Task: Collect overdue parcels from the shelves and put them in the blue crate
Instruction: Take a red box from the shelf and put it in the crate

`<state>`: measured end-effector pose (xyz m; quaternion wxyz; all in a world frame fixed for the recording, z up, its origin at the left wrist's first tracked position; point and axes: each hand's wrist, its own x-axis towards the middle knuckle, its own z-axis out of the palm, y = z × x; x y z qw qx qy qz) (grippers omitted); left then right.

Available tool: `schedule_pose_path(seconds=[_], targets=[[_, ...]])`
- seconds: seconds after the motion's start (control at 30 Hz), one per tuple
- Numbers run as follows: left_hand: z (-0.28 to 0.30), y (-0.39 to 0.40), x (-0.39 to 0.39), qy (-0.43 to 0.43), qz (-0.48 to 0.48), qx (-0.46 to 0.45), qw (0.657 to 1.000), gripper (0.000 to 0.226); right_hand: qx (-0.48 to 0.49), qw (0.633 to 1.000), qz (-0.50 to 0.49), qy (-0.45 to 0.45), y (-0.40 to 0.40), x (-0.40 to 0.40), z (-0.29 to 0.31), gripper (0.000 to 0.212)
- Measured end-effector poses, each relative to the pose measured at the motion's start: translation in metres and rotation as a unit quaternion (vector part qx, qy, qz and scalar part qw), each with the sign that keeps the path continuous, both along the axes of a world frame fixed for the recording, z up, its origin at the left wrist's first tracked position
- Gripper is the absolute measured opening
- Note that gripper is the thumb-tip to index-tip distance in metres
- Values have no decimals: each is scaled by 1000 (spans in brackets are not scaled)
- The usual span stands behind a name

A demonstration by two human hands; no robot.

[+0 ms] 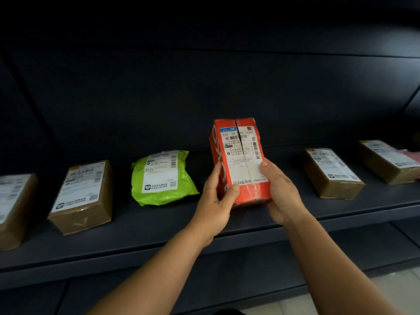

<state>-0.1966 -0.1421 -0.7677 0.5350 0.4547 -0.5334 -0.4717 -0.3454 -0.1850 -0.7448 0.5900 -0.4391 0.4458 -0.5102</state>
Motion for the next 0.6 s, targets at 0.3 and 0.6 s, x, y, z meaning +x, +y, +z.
schedule_pose_path(seconds=[0.3, 0.6], targets=[[0, 1, 7, 2, 2, -26, 1000, 63, -24, 999, -23, -24, 6, 10, 4, 31], [10, -4, 14, 11, 2, -12, 1000, 68, -15, 999, -32, -12, 7, 18, 18, 32]])
